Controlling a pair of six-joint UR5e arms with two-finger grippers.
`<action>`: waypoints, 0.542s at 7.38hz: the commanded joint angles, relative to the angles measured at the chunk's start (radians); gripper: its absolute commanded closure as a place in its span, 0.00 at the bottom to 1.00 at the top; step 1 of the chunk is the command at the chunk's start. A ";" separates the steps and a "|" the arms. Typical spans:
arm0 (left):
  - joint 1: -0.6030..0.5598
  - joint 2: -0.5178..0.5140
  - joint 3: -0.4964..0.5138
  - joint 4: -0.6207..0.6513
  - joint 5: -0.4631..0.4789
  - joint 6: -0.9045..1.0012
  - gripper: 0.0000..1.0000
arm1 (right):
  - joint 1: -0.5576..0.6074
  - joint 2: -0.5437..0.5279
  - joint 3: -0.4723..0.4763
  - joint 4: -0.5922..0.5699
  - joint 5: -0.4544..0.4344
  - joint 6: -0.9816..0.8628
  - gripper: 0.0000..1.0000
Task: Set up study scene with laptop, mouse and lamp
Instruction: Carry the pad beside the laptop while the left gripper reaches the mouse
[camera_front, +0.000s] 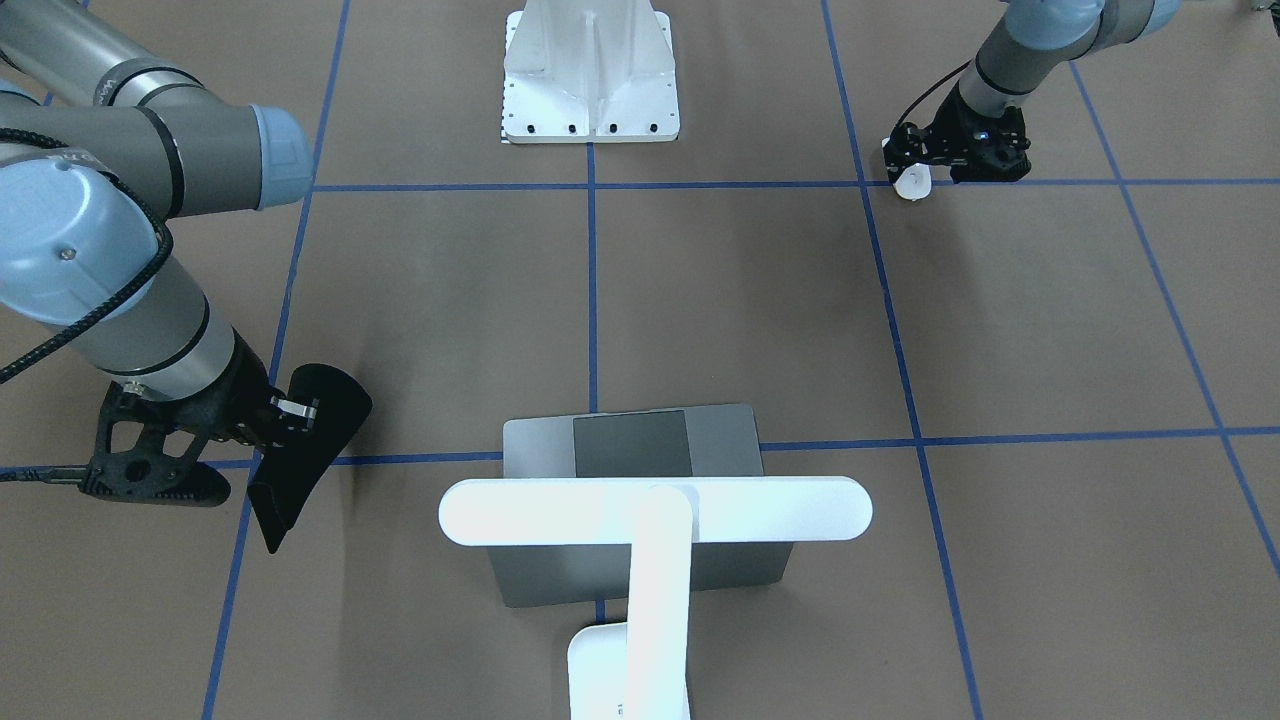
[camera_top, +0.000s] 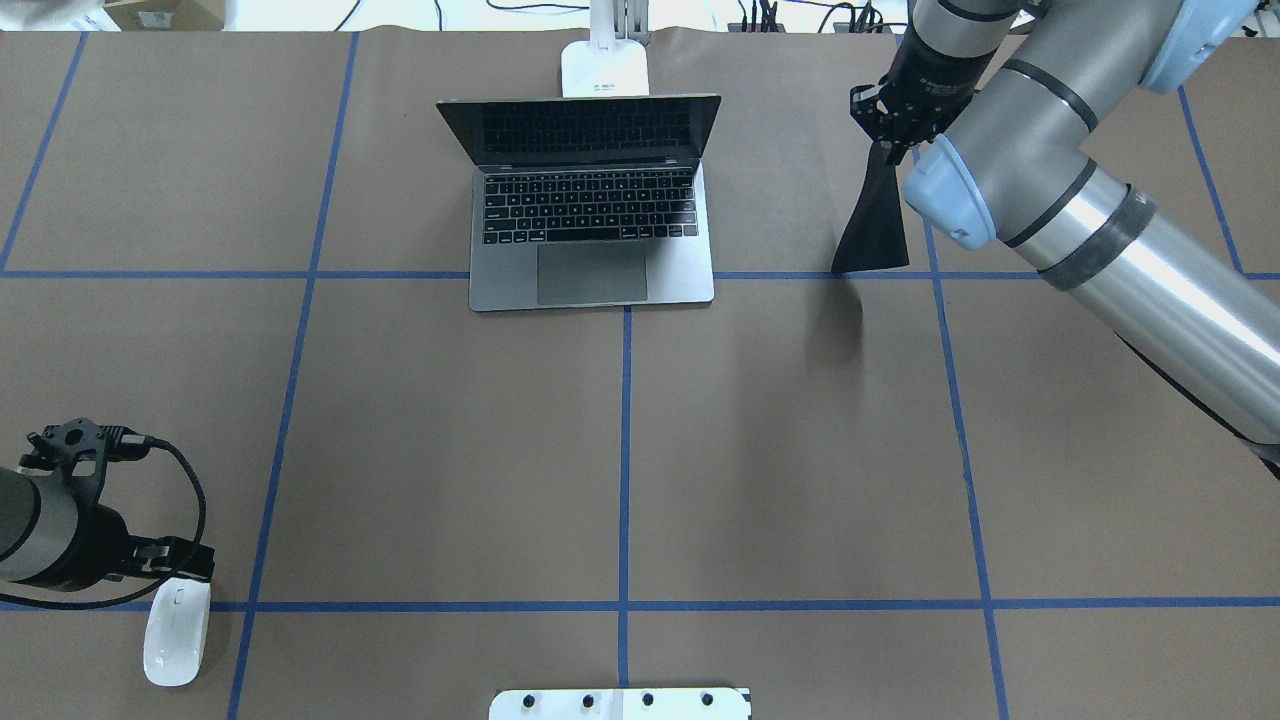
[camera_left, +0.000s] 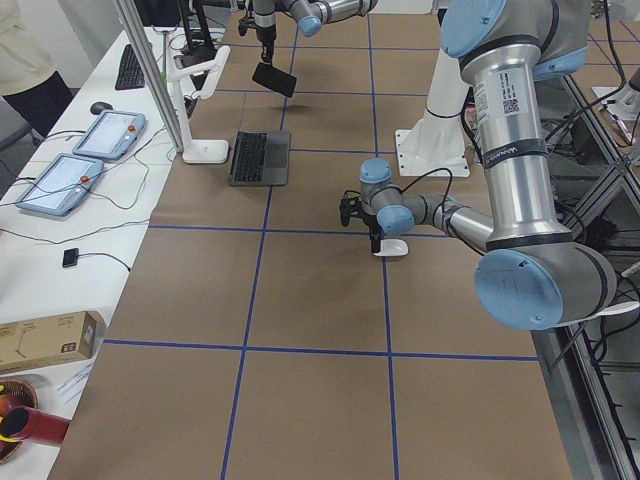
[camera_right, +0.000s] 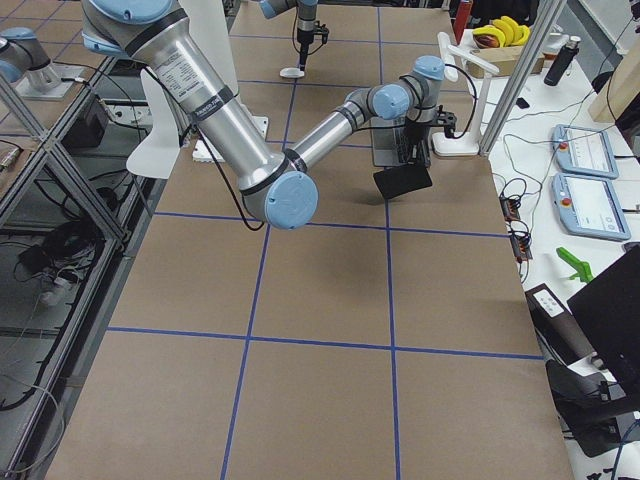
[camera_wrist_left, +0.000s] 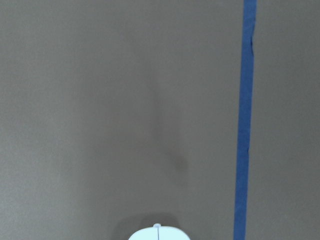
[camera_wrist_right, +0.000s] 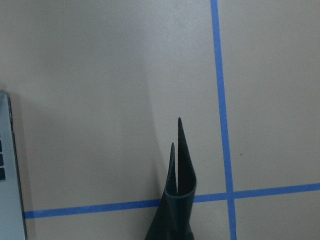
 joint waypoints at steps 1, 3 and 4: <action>0.003 0.052 -0.001 -0.077 -0.001 0.003 0.00 | -0.002 0.082 -0.071 0.001 0.001 0.026 1.00; 0.008 0.052 -0.001 -0.078 -0.001 0.001 0.00 | -0.008 0.113 -0.082 0.002 0.004 0.060 1.00; 0.008 0.052 -0.001 -0.078 -0.001 0.003 0.00 | -0.008 0.124 -0.080 0.001 0.005 0.061 1.00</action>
